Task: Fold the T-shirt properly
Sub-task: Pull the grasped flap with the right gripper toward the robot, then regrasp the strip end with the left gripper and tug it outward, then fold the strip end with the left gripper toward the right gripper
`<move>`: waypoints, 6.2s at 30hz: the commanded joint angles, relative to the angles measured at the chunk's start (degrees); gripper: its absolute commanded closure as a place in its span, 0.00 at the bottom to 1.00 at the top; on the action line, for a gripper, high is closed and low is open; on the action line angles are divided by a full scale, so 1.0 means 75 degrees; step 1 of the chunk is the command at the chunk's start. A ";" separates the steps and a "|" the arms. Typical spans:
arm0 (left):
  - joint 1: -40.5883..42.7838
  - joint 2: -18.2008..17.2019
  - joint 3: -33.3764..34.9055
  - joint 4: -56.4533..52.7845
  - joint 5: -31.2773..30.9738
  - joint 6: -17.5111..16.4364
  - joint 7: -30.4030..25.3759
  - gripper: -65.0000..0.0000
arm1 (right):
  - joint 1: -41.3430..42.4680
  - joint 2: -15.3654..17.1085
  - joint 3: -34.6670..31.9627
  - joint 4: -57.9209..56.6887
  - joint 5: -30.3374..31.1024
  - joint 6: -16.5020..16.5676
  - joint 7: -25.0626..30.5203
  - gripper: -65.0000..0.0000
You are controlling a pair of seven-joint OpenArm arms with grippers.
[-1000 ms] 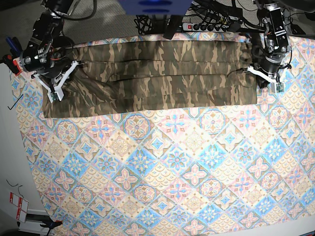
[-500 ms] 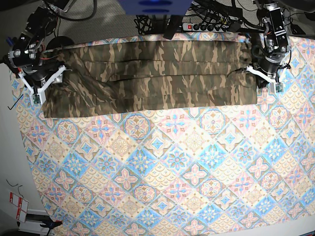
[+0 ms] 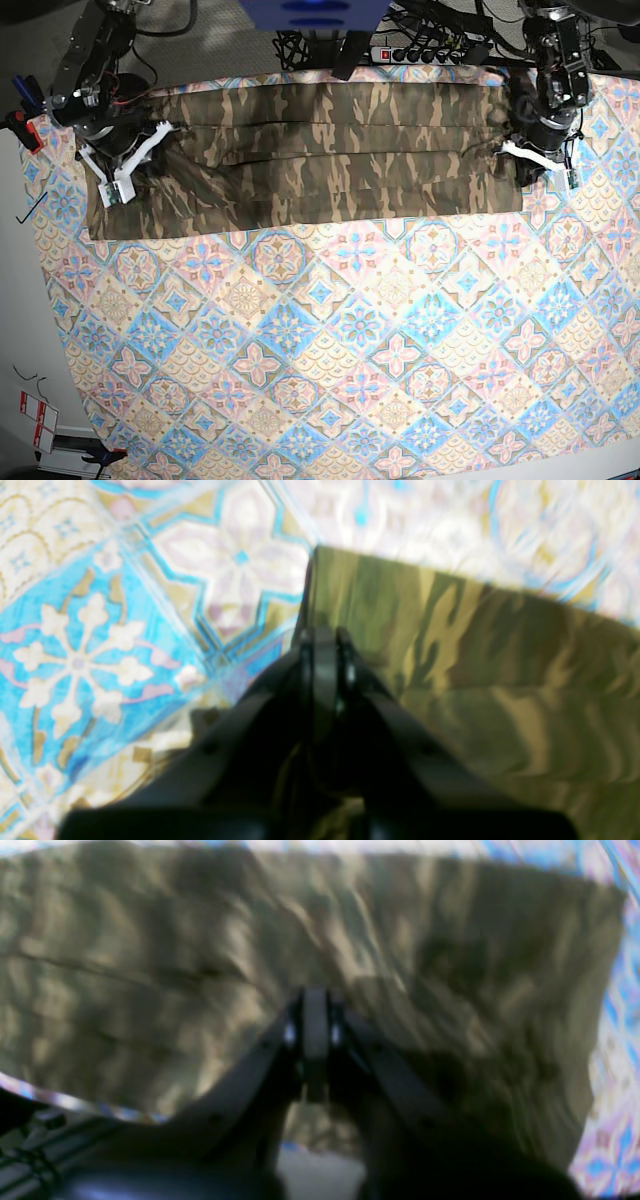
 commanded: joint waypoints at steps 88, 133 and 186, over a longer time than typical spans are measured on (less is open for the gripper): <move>-0.0161 -0.0020 -0.2929 -0.0087 0.0844 -0.3152 0.0701 1.00 | 0.0352 0.0359 0.0226 -0.0402 -0.0461 0.0001 0.0174 1.00; -0.0067 0.2829 0.1009 0.2797 0.2309 -0.2255 0.1486 1.00 | 0.0388 0.0359 0.0226 -0.0449 -0.0449 0.0001 0.0174 1.00; -0.0688 0.3004 0.2158 0.1613 0.2298 -0.1634 0.1416 1.00 | 0.0388 0.0359 0.0250 -0.0449 -0.0449 0.0001 0.0174 1.00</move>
